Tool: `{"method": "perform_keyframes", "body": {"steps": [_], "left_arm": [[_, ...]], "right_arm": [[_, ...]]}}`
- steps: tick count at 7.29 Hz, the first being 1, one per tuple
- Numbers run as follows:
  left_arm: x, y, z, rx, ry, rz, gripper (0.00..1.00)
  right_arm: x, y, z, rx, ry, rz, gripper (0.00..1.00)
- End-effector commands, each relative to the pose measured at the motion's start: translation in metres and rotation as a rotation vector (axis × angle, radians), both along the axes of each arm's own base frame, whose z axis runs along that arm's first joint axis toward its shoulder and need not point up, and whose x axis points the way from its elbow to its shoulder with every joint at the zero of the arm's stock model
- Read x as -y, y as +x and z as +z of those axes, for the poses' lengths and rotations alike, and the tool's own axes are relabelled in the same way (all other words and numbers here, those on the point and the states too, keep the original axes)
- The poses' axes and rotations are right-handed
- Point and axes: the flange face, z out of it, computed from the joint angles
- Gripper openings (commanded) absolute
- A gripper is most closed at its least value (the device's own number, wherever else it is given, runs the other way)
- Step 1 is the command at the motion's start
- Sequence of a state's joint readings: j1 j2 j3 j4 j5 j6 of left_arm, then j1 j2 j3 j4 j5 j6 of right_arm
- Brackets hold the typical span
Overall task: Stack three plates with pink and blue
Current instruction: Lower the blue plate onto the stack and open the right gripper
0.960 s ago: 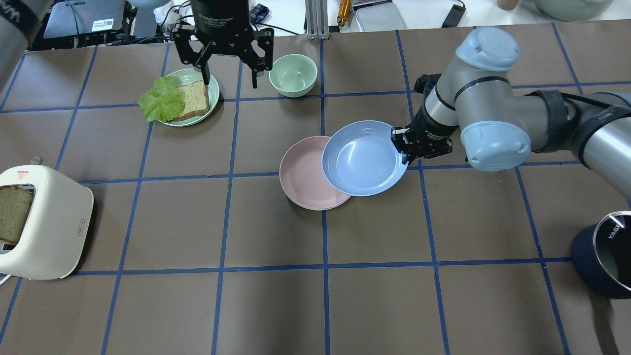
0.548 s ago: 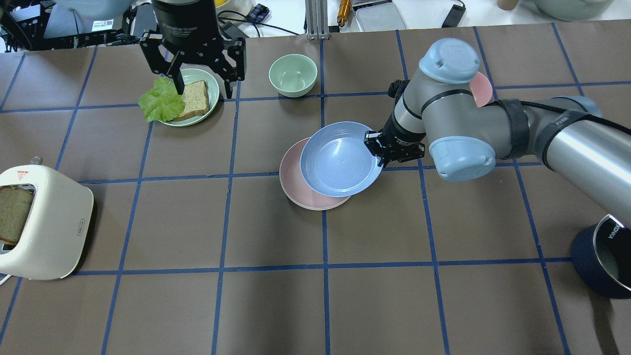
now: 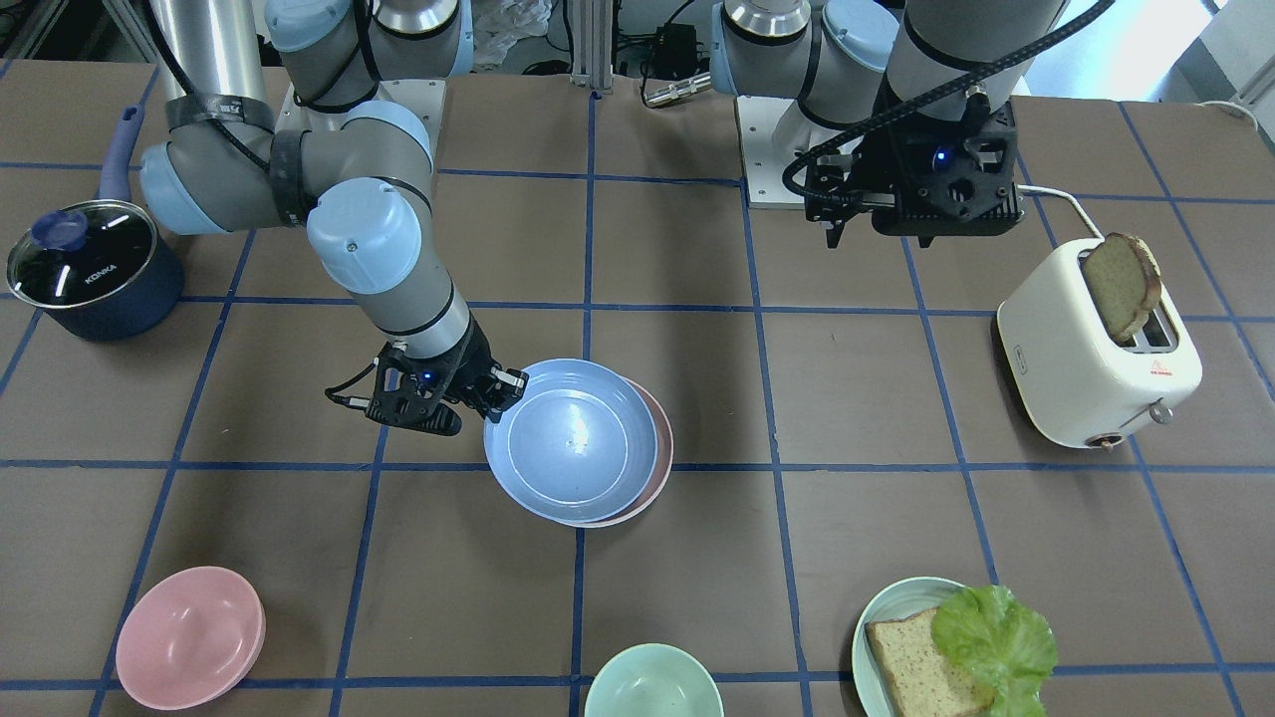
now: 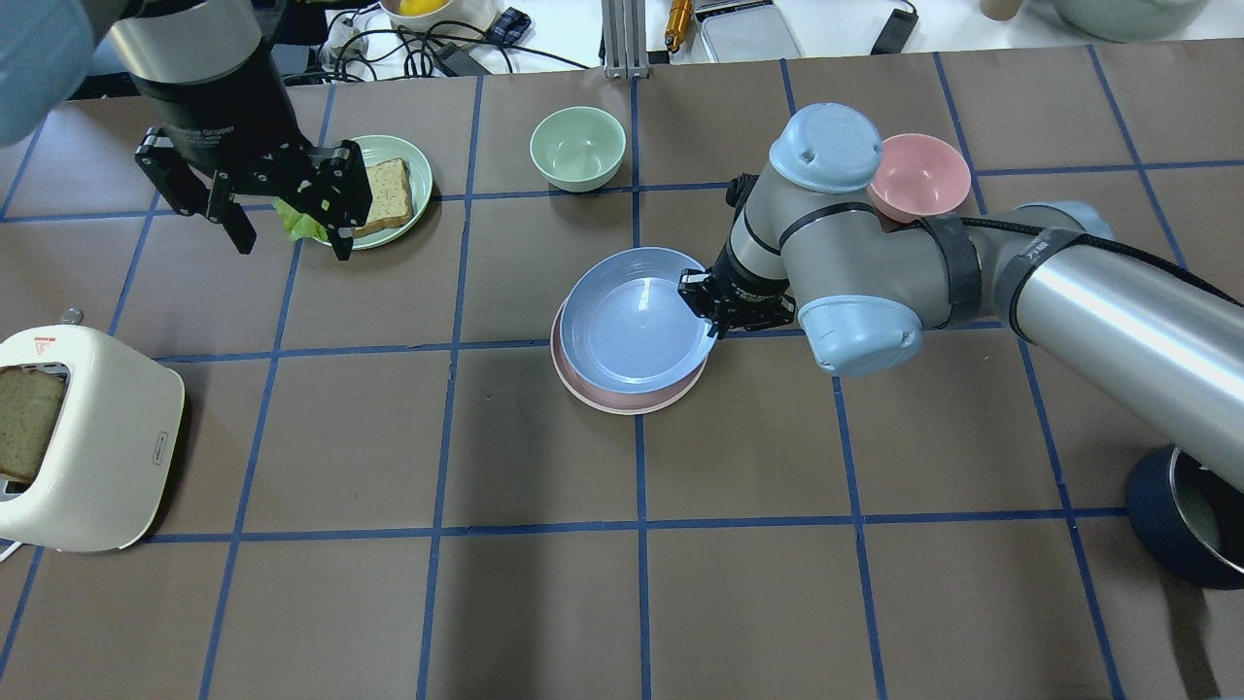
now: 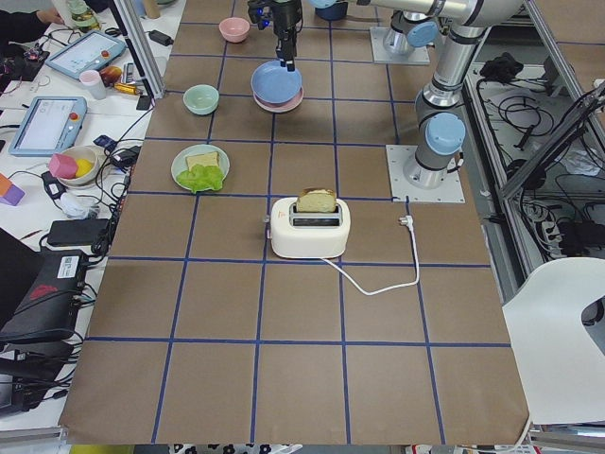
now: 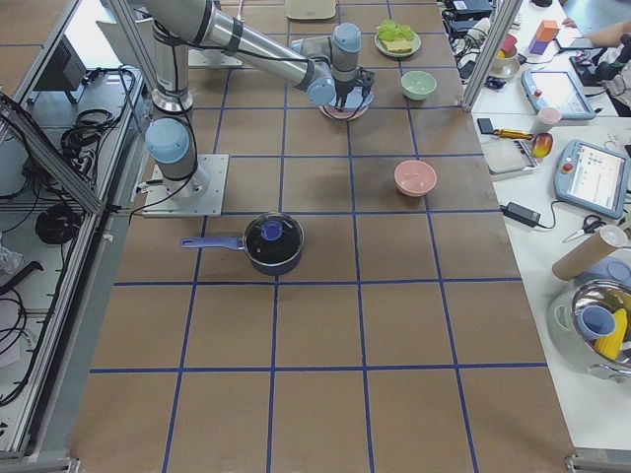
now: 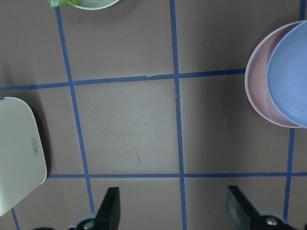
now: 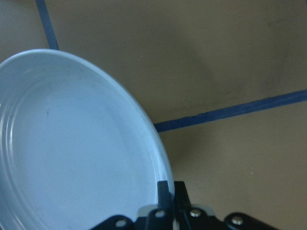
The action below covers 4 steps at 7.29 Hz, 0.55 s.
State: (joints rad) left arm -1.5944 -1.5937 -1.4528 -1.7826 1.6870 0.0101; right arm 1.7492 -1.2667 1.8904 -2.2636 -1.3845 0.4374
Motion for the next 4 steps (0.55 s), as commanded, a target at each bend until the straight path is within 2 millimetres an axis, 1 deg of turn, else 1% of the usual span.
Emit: {"method": "perform_keyframes", "body": {"steps": [1,2,3,4], "left_arm": [[-0.018,0.018,0.005,-0.035,-0.012,-0.013,0.81],[-0.024,0.022,0.005,-0.054,-0.014,-0.007,0.81],[-0.027,0.024,0.003,-0.054,-0.034,-0.004,0.81],[-0.019,0.028,0.007,-0.051,-0.093,-0.004,0.82]], "right_arm": [[0.001,0.006,-0.005,0.003,-0.001,0.003,0.07],[0.006,0.006,0.000,0.002,-0.013,0.000,0.38],[0.008,0.007,-0.002,-0.003,-0.014,-0.001,0.88],[0.011,0.006,-0.004,-0.007,-0.014,0.008,1.00]]}}
